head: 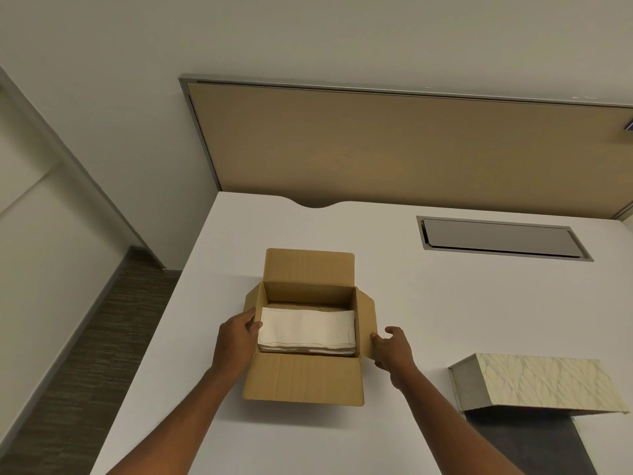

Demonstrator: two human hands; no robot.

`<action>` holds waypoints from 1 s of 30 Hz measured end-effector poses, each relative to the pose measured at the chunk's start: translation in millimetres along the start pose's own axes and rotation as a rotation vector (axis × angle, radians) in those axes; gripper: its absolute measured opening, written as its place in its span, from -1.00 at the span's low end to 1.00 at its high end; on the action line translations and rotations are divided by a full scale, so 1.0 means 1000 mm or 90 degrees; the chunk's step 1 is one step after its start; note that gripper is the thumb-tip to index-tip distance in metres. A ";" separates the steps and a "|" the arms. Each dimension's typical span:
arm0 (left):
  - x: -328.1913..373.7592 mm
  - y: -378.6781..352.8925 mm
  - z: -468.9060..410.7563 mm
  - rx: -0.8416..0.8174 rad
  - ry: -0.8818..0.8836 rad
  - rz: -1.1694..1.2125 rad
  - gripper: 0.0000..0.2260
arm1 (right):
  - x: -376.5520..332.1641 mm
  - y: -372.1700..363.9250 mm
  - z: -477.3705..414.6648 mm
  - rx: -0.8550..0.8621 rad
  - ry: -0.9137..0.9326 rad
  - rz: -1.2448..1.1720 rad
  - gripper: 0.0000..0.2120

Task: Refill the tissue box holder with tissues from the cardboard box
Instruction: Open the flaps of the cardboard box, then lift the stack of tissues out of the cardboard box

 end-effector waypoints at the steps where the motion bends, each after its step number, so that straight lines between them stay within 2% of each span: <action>1: 0.000 0.000 0.001 0.003 0.006 0.007 -0.65 | -0.001 -0.002 -0.001 -0.015 -0.003 0.012 -0.46; 3: -0.001 -0.001 0.001 0.009 0.020 0.024 -0.65 | -0.005 -0.006 -0.002 -0.035 0.003 0.045 -0.42; 7: -0.002 -0.004 0.004 0.018 0.041 0.056 -0.65 | -0.013 -0.009 -0.002 -0.037 0.063 0.117 -0.63; 11: -0.004 -0.004 0.006 0.031 0.060 0.069 -0.65 | -0.020 -0.008 0.001 0.000 0.118 0.199 -0.70; 16: 0.008 0.004 0.007 0.043 0.015 -0.012 -0.62 | -0.049 0.006 0.013 0.159 0.225 0.380 -0.79; 20: 0.032 0.005 0.004 0.040 -0.092 -0.100 -0.65 | -0.075 0.017 0.035 0.295 0.294 0.415 -0.62; 23: 0.048 -0.005 -0.003 -0.026 -0.139 -0.117 -0.64 | -0.092 0.003 0.045 0.292 0.380 0.434 -0.61; 26: 0.057 -0.024 -0.011 -0.155 -0.172 -0.141 -0.60 | -0.104 -0.022 0.047 0.200 0.469 0.497 -0.58; 30: 0.048 -0.057 -0.017 -0.356 -0.166 -0.304 -0.37 | -0.104 -0.055 0.040 0.052 0.507 0.643 -0.44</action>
Point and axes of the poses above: each hand's wrist, its own z-axis away from the middle knuckle, its own y-axis out of the back of the hand, x = y × z, the point moved 8 cm from there along -z, towards the middle knuckle, and after that the axes turned 8 degrees about z, right-handed, at the moved point
